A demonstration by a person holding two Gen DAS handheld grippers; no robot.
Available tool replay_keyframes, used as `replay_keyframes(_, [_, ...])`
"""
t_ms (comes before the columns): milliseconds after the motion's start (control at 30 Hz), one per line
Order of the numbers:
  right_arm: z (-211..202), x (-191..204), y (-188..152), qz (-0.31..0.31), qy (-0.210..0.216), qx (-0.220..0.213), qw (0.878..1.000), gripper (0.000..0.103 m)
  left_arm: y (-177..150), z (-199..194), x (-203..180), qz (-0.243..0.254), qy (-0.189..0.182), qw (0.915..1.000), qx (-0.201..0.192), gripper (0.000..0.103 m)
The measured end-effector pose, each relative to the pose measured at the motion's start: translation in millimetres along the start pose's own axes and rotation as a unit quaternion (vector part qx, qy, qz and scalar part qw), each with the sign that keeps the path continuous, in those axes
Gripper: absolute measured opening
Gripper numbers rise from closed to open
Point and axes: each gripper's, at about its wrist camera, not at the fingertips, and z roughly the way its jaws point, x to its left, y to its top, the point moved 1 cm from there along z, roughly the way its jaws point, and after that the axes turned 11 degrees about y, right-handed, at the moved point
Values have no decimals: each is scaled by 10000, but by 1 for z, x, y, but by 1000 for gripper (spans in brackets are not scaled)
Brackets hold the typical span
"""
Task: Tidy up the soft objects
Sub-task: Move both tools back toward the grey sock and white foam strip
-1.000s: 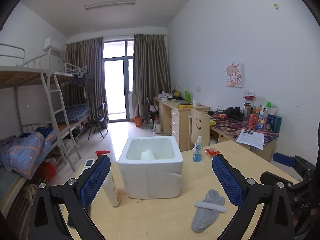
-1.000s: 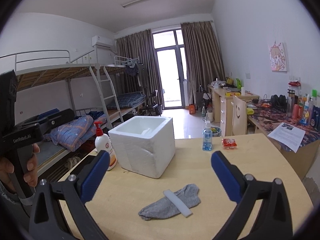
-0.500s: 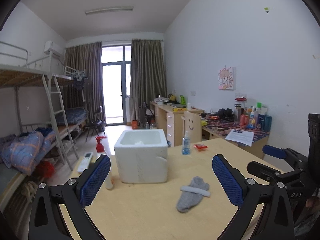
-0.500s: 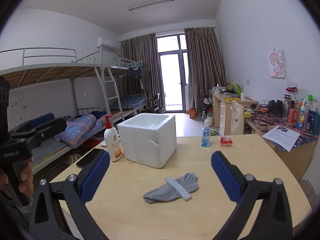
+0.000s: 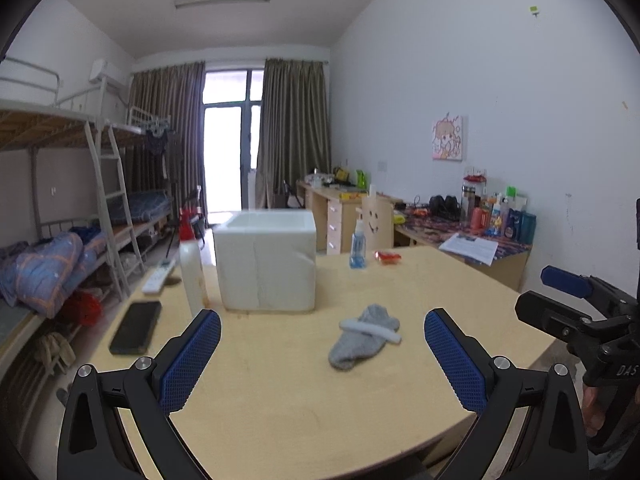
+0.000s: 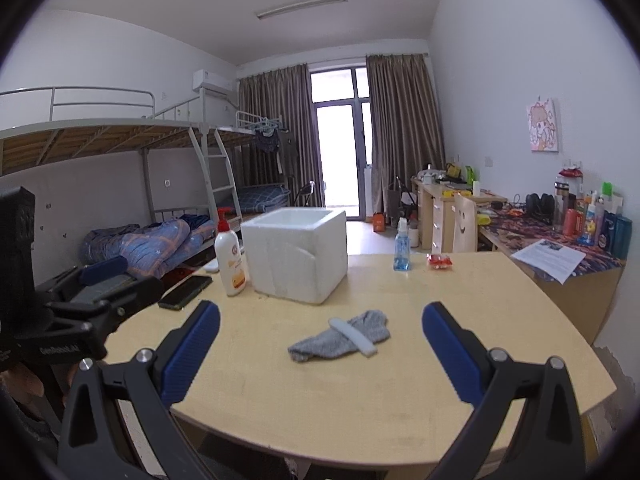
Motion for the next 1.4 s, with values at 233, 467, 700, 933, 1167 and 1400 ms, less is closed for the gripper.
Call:
replay_keyframes(233, [5,-4,-21,21,-226,134,9997,102,-27,17,-9,47,-55,9998,207,102])
replay_keyframes(467, [23,-15,-33,93,-369,355,9986,102,-42,40,-14,248,-20,9990,374,102])
replay_keyframes(700, [42,-27,-39,209,-363,590,9974,102,-49,66,-15,322,27,9971,696,102])
replay_keyframes(933, [57,-48,-38,416,-424,844,9947,102,-45,88,-22,416,-4,9956,842,102])
replay_keyframes(1167, [72,-58,-34,433,-304,914,9944,102,-39,105,-28,445,-66,9943,966,102])
replay_keyframes(1400, [91,-70,-38,496,-198,1063,9929,102,-38,120,-30,495,-105,9931,1062,102])
